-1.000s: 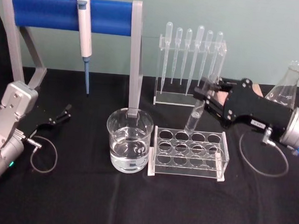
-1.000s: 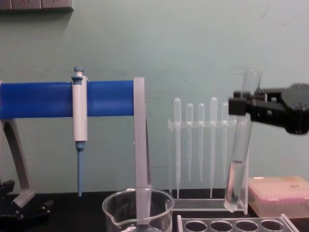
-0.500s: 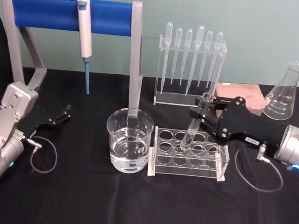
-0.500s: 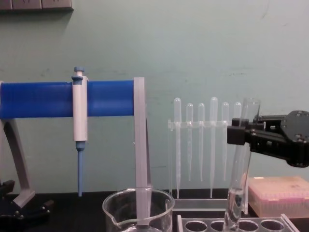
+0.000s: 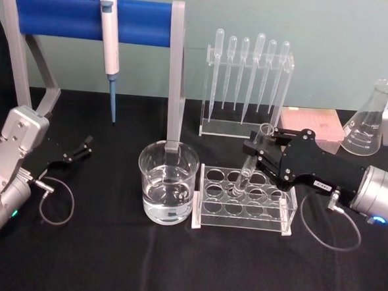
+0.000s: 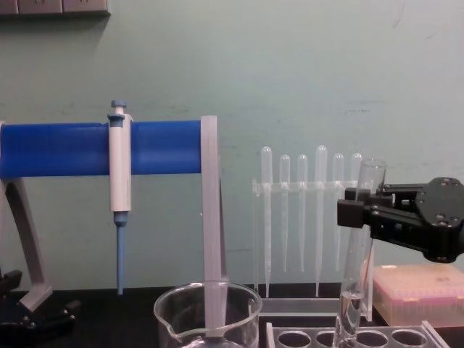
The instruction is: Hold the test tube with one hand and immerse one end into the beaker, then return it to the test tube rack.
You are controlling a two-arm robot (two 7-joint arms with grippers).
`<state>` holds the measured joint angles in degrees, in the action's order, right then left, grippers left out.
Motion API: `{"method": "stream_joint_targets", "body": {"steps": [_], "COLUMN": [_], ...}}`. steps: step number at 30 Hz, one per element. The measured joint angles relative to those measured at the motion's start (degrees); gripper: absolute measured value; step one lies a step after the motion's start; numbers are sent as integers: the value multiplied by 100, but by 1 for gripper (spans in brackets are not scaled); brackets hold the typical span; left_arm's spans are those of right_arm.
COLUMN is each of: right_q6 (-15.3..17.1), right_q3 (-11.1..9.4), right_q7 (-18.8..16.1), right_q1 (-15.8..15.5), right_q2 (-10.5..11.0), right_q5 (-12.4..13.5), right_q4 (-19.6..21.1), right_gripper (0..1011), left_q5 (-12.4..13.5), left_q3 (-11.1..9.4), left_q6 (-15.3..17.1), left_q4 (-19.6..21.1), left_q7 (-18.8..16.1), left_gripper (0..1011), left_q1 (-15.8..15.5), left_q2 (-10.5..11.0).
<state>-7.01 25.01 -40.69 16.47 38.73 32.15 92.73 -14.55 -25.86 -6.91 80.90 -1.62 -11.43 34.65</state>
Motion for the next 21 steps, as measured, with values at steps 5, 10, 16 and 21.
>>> {"method": "stream_joint_targets", "body": {"steps": [5,10,16,21], "right_q6": [-12,-37,-112,-185], "right_q3": [2,28,70,95], "right_q7": [6,13,9,-2], "right_q1": [-4,-3,9,30], "right_q2": [-54,-142,-262,-359], "right_q5": [-27,-63,-114,-152], "right_q4": [-63,-181,-399,-586], "right_gripper": [242,242,242,241], "left_q5": [0,0,0,0], "left_q3": [0,0,0,0], "left_q6": [0,0,0,0], "left_q4": [0,0,0,0], "left_q7": [0,0,0,0], "left_gripper": [1000,1000,1000,1000], "left_q1": [0,0,0,0], "left_q2": [0,0,0,0]}}
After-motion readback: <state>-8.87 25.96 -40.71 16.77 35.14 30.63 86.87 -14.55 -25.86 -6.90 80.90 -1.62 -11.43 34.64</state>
